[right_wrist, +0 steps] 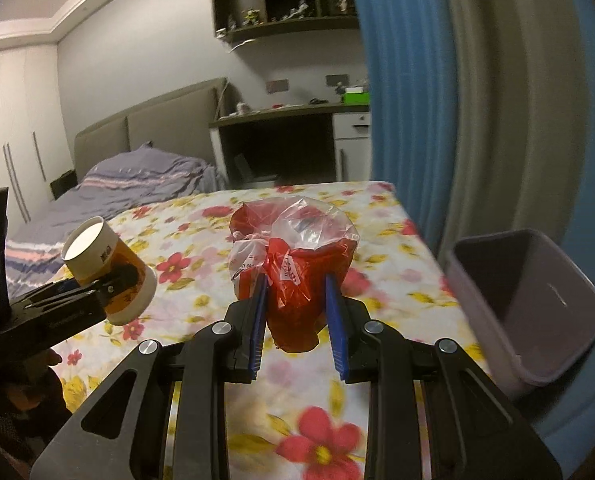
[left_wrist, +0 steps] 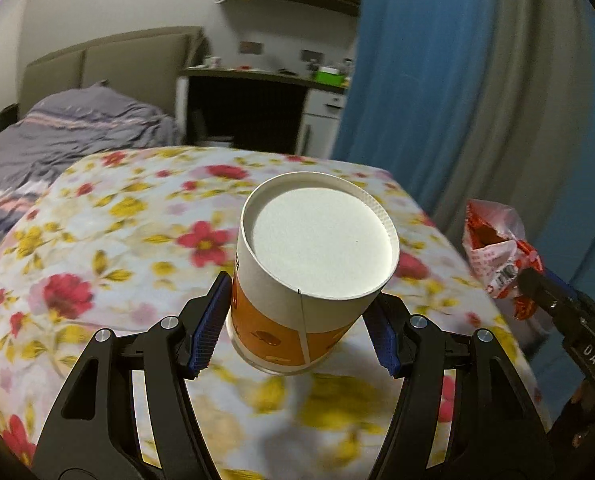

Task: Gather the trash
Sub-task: 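Carry the orange cup and red bag over the grey bin and release both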

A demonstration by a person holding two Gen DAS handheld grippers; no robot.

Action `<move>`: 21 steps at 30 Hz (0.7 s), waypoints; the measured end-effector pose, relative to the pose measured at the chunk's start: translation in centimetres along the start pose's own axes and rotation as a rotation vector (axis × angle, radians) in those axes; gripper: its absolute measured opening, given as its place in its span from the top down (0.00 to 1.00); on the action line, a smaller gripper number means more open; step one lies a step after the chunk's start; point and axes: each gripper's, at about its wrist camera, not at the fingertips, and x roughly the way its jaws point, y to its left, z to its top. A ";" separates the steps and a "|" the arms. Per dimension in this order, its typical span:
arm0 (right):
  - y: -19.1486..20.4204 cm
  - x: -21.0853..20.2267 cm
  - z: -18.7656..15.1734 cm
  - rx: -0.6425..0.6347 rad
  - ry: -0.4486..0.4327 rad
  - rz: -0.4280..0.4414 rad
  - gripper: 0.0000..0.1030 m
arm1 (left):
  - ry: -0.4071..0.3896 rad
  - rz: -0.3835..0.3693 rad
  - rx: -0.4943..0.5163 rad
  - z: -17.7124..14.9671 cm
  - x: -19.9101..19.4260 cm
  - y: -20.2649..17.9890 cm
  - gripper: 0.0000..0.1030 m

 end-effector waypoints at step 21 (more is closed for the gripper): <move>-18.1 -4.3 -2.8 0.184 -0.049 -0.371 0.72 | 0.039 -0.431 0.171 0.5 6.0 -23.6 0.39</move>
